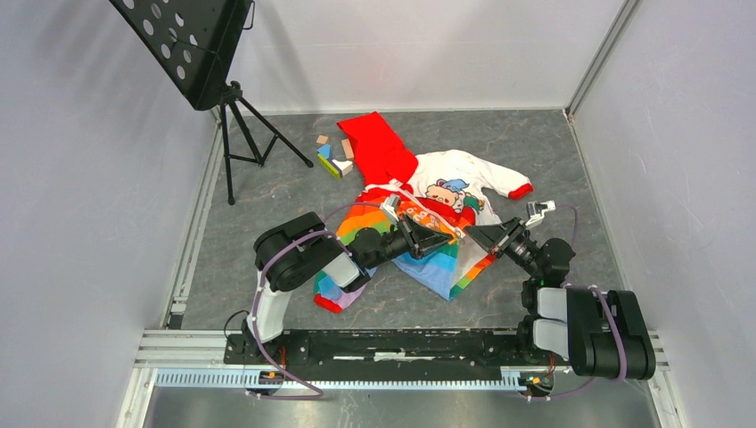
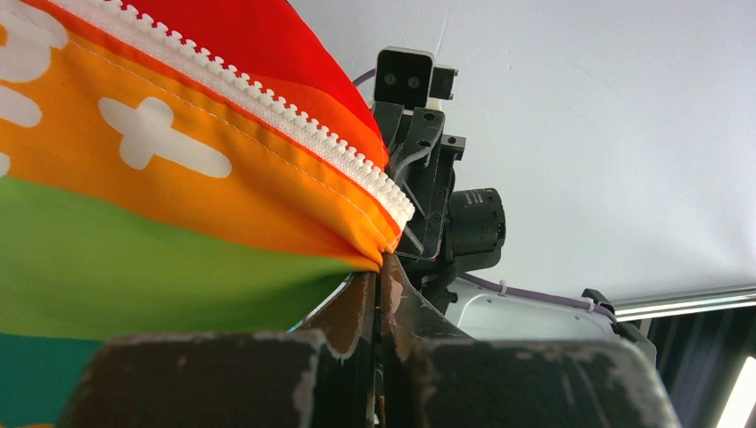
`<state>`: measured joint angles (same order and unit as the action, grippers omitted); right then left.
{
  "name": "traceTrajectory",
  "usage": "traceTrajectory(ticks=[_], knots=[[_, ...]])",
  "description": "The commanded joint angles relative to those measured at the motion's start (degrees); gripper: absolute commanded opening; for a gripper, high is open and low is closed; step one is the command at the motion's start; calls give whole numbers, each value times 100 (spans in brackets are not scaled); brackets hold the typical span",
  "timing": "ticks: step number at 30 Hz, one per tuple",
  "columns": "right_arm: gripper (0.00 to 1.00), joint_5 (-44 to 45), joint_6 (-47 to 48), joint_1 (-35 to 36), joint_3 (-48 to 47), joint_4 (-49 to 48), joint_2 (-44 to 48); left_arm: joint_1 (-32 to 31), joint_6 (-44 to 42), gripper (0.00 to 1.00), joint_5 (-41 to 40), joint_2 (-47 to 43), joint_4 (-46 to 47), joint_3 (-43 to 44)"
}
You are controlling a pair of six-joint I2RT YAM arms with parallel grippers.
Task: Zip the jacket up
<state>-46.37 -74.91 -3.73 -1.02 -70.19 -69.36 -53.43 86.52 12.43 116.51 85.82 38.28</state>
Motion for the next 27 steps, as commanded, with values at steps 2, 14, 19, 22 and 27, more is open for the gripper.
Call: traceTrajectory(ticks=[2,14,19,22,27], knots=[[0,-150,-147,30,345,-1054,-179,-57,252,2,141,-53,337,-2],[0,-506,-312,30,275,-1997,-581,6,515,2,238,-53,331,5],[0,-1038,530,-4,-43,-772,-272,254,568,2,393,-263,330,-234],[0,-1189,834,-32,-109,-248,-65,312,597,2,529,-439,331,-278],[0,-1203,417,-32,9,-620,70,355,610,2,620,-612,332,-257]])
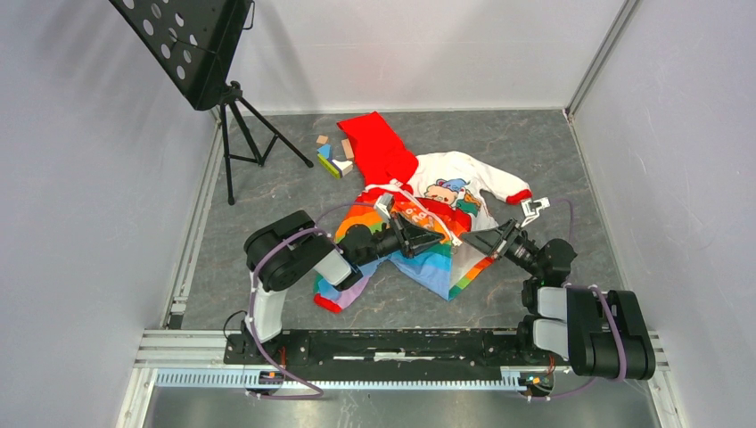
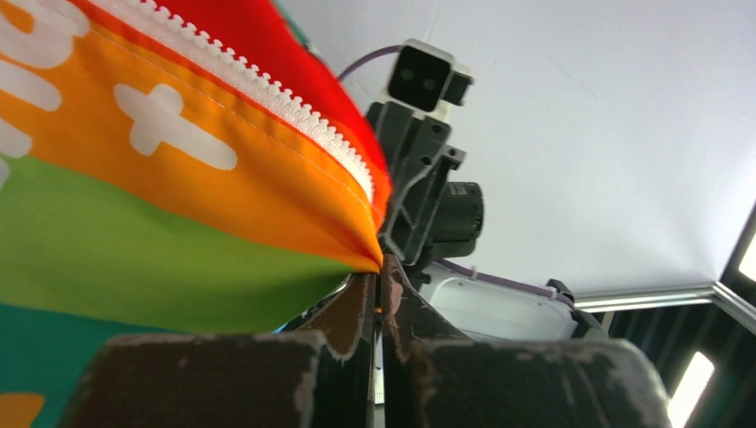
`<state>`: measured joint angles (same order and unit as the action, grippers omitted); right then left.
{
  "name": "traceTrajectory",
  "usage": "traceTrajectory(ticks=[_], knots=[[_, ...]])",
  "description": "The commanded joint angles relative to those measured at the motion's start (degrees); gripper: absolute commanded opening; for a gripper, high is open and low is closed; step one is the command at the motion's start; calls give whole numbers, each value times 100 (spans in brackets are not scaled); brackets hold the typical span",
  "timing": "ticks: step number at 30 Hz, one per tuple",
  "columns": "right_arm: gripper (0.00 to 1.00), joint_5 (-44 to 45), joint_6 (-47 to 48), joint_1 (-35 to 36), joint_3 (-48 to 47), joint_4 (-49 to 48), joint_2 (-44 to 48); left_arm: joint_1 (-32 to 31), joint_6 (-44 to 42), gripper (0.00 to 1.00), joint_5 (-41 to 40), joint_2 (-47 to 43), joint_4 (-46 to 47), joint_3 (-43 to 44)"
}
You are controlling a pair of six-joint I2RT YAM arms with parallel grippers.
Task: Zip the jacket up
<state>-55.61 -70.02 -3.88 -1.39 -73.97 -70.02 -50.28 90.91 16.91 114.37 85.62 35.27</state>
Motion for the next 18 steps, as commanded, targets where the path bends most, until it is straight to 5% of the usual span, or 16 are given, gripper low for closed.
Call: traceTrajectory(ticks=[1,10,18], knots=[[0,-262,-228,-16,98,-468,143,50,180,2,203,-393,351,67],[0,208,-1791,-95,454,-2404,-214,165,45,2,393,-560,350,-32],[0,438,-2098,-87,645,-3029,-550,146,6,2,467,-510,354,139]])
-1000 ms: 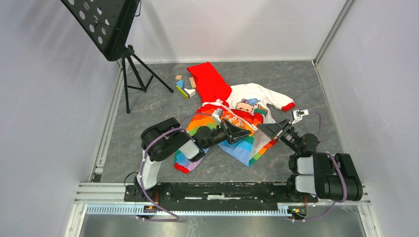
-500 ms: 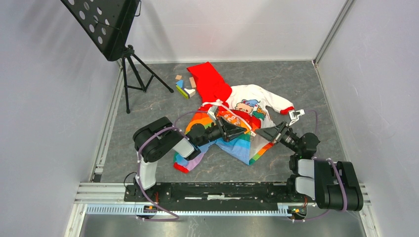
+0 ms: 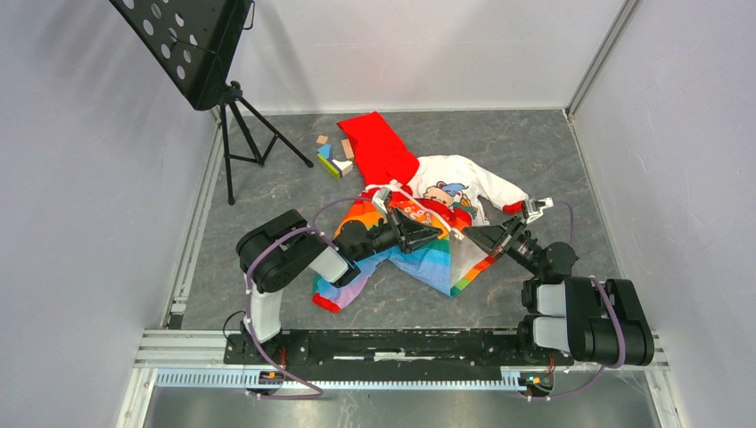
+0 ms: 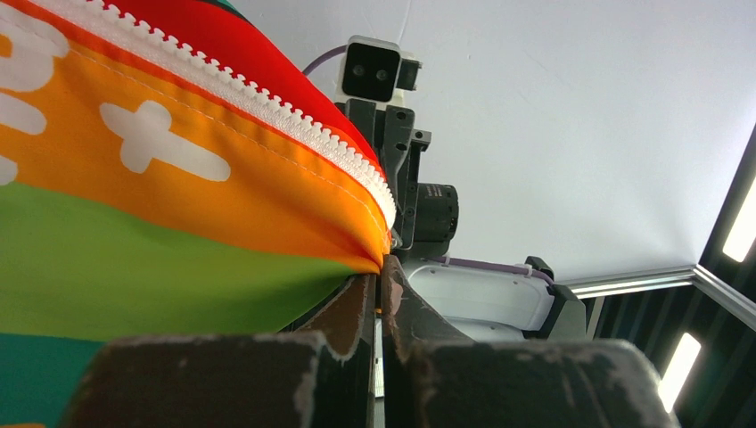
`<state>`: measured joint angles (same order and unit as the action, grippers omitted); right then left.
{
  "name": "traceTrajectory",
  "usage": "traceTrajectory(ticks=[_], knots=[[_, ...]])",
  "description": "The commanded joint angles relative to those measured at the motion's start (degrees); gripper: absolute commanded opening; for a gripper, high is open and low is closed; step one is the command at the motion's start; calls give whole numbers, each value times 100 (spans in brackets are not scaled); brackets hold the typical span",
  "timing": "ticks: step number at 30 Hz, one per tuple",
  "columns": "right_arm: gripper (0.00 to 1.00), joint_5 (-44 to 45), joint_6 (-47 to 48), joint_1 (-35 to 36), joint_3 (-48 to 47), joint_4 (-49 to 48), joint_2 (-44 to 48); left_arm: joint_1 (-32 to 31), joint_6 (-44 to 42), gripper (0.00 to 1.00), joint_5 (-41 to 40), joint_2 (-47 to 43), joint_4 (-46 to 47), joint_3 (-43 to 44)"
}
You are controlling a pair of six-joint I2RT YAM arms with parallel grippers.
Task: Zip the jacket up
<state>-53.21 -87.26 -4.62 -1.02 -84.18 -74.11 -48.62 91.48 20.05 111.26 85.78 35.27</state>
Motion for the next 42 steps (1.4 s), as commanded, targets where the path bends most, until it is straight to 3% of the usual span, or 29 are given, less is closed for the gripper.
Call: traceTrajectory(ticks=[1,42], knots=[[0,222,-436,-12,612,-2107,-171,-31,-52,2,138,-179,335,153],[0,276,-474,57,691,-2305,-178,-69,246,2,-137,112,334,82]])
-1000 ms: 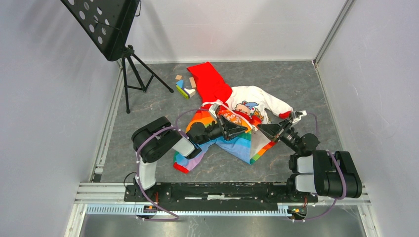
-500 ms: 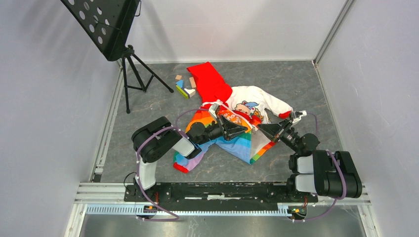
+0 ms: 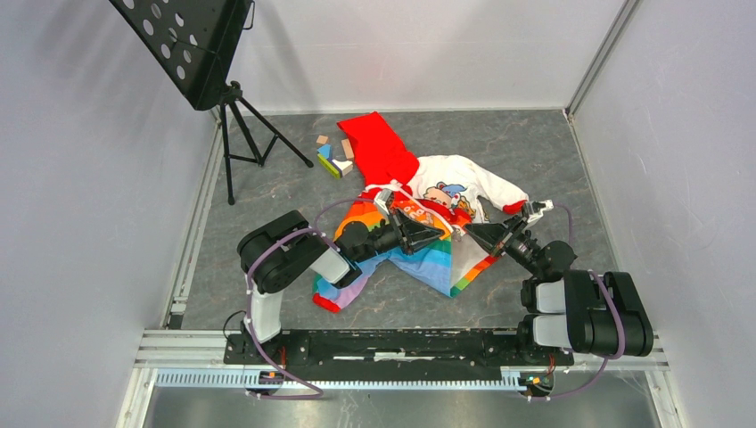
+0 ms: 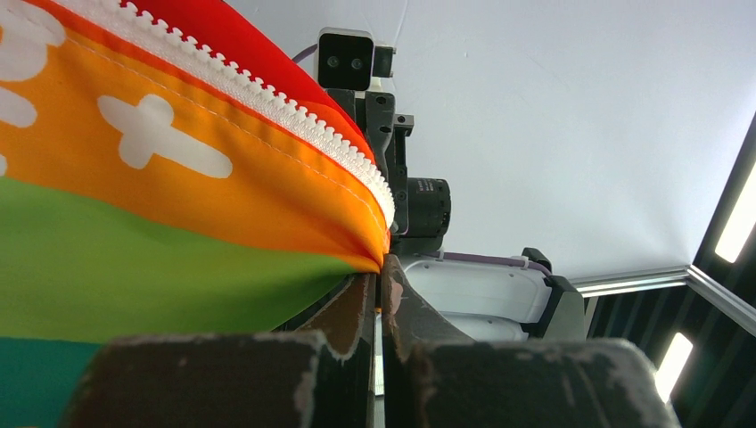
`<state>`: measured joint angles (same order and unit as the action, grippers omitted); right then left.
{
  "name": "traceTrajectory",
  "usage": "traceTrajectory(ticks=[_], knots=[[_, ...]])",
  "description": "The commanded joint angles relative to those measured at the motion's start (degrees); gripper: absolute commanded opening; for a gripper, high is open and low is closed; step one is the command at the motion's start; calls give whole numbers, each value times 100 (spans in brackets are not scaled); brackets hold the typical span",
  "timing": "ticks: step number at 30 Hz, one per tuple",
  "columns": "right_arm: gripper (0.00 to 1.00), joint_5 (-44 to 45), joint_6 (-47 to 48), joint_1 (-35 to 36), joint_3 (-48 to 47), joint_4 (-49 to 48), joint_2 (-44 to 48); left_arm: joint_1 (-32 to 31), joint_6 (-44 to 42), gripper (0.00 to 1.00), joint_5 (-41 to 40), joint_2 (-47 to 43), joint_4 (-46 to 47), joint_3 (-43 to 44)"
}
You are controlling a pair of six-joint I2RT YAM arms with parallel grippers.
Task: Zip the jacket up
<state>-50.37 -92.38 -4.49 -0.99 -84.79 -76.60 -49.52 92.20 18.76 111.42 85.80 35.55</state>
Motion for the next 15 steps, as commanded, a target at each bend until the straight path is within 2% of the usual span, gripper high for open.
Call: traceTrajectory(ticks=[1,15], knots=[[0,-8,89,53,684,-2175,97,21,183,2,-4,107,332,81],[0,40,154,194,689,-2177,17,4,174,2,13,115,333,144]])
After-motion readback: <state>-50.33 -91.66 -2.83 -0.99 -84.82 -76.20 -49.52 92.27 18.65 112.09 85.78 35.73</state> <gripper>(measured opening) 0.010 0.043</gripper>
